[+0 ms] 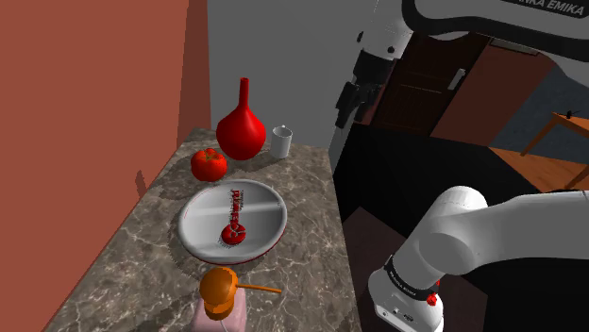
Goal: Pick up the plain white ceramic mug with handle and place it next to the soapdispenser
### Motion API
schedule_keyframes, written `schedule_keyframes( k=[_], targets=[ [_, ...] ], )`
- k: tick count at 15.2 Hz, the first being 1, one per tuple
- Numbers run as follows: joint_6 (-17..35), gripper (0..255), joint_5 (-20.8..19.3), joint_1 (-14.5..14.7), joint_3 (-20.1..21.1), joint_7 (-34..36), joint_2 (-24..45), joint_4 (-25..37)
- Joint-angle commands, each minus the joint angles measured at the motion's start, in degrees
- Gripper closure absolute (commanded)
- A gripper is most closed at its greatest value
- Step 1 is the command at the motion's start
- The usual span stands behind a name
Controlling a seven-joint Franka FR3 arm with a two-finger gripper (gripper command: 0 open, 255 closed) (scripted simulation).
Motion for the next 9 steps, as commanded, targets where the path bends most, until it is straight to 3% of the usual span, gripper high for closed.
schedule_keyframes(
  k=[1, 9],
  targets=[
    [0.0, 0, 0.0, 0.0, 0.0, 0.0, 0.0, 0.0],
    [13.7, 0, -2.12, -0.79, -1.17, -3.14, 13.79, 0.34]
  ],
)
